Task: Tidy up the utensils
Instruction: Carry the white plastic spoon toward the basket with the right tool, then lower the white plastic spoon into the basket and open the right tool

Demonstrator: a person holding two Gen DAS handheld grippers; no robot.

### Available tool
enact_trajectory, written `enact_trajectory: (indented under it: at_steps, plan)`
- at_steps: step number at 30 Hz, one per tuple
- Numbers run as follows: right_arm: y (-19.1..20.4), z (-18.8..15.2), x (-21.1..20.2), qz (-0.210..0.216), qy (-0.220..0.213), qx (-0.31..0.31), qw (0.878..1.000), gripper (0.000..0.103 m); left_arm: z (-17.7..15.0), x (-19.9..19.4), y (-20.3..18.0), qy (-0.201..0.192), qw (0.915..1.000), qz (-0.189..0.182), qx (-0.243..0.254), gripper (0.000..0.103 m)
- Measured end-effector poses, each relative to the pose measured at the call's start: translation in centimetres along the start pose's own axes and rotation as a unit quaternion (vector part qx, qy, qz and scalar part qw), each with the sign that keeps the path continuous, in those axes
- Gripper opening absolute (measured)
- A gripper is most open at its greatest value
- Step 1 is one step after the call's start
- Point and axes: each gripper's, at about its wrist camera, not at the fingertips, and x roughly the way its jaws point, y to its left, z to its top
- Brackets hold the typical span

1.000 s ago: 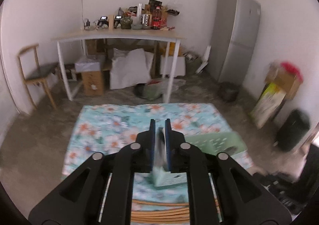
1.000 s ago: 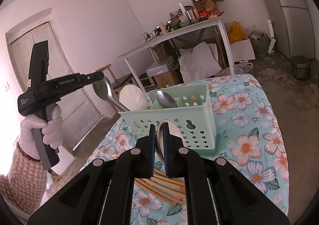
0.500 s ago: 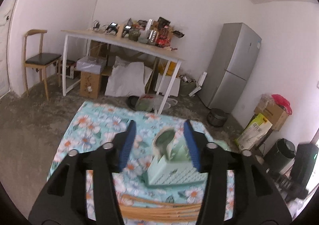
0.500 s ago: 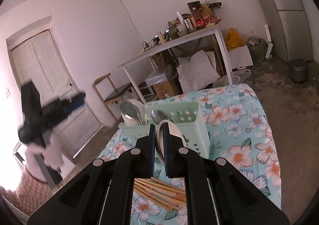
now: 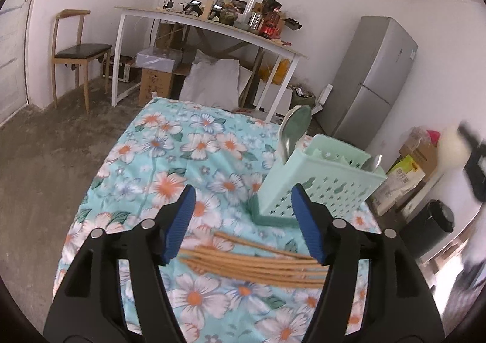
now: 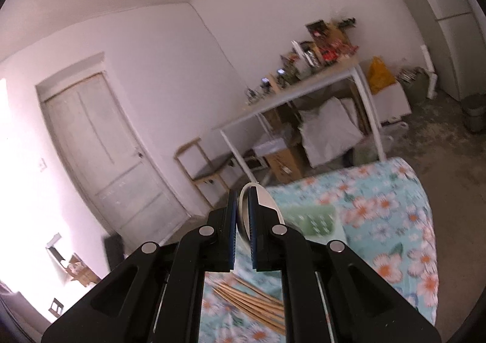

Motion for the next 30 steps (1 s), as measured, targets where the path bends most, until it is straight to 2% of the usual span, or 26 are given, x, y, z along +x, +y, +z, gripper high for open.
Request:
enact_trajectory:
  at_steps: [7, 16, 24, 27, 30]
  plan:
    - [1.3, 3.7, 1.4, 0.096, -0.023, 0.012, 0.995, 0.007, -1.9, -0.3, 0.7, 0.007, 0.9998, 0.013, 0.015, 0.067]
    - [-0.4, 4.3, 5.7, 0.104, -0.008, 0.025, 0.994, 0.008, -3.3, -0.6, 2.1, 0.011, 0.9996, 0.023, 0.011, 0.070]
    - [-3.7, 2.6, 8.7, 0.094, 0.015, 0.041, 0.995, 0.008, -3.9, -0.4, 3.1, 0.017, 0.9994, 0.032, 0.002, 0.070]
    - [-6.1, 1.3, 9.8, 0.094, 0.038, 0.084, 0.991, 0.008, -3.9, -0.2, 3.4, 0.019, 0.9993, 0.033, -0.001, 0.070]
    - [-7.9, 0.4, 9.7, 0.078, 0.041, 0.111, 0.990, 0.011, -3.9, -0.1, 3.5, 0.019, 0.9993, 0.033, -0.002, 0.070]
